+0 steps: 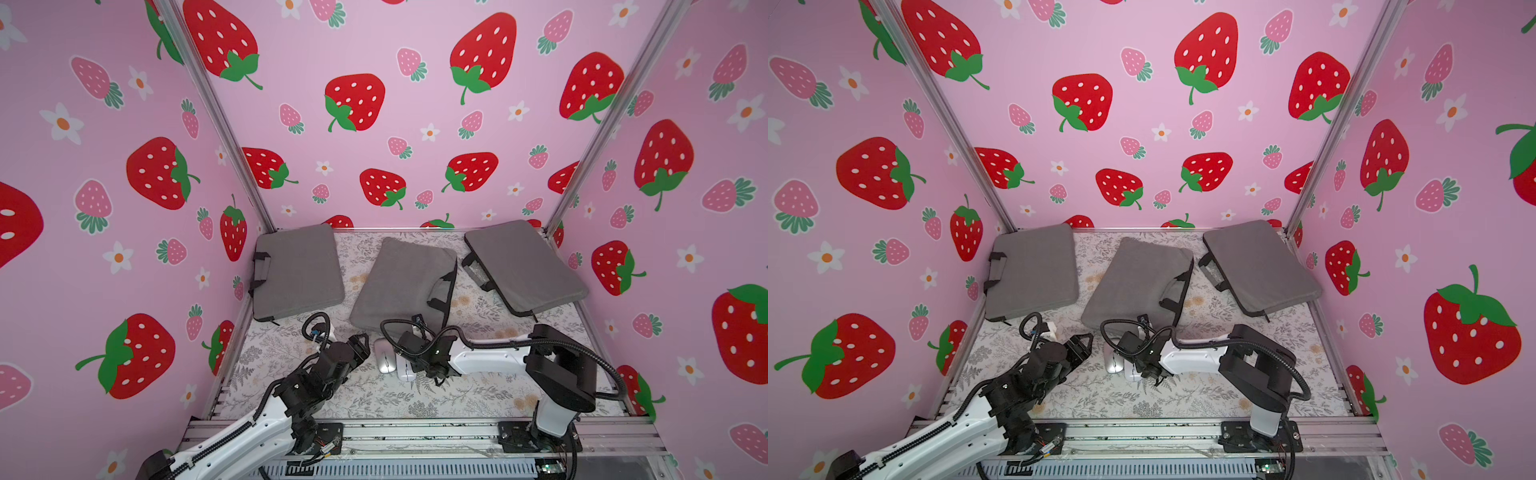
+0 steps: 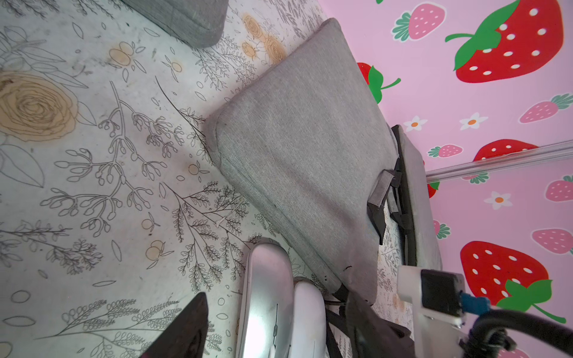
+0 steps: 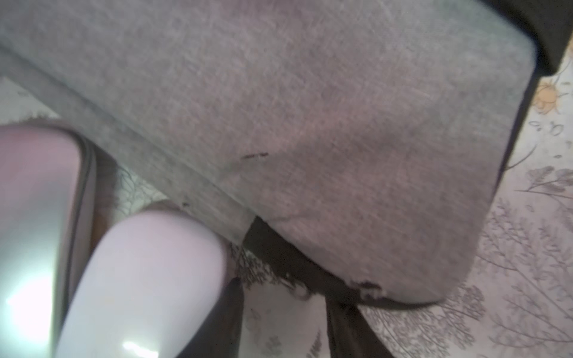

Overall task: Put the mouse into the laptop bag
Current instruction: Zip the zipper on the zippered laptop bag.

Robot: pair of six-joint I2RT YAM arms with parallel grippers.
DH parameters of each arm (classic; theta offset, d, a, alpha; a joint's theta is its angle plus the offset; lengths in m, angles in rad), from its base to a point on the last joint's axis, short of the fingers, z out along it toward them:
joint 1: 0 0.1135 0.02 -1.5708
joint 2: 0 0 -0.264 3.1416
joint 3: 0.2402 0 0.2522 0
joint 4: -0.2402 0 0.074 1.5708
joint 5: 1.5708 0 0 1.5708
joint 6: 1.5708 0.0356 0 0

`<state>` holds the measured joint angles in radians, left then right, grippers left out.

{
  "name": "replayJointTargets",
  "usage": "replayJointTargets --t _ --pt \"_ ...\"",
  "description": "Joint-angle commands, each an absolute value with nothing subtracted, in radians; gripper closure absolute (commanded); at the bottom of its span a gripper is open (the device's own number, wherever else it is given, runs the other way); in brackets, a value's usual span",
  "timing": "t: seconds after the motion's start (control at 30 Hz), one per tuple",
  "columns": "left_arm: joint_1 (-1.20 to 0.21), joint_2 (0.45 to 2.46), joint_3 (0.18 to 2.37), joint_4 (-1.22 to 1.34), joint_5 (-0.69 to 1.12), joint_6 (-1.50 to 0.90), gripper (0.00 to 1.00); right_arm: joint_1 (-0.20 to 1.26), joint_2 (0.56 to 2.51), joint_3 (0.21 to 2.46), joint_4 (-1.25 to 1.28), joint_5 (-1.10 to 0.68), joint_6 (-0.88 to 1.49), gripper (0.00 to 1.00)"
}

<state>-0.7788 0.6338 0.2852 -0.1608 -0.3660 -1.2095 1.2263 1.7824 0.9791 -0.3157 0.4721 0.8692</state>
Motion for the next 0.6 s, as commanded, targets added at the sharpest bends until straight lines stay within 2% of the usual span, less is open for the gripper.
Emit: replayJointTargets --t 0.0,0.27,0.57 --pt "-0.778 0.635 0.294 -0.159 -0.395 -1.225 0.29 1.178 1.811 0.996 -0.349 0.532 0.896 0.63" --pt "-0.777 0.645 0.315 -0.159 -0.399 -1.215 0.3 1.089 1.766 0.932 -0.358 0.555 0.885 0.63" --pt "-0.777 0.682 0.334 -0.135 -0.387 -1.205 0.31 1.111 1.814 0.982 -0.384 0.538 0.924 0.62"
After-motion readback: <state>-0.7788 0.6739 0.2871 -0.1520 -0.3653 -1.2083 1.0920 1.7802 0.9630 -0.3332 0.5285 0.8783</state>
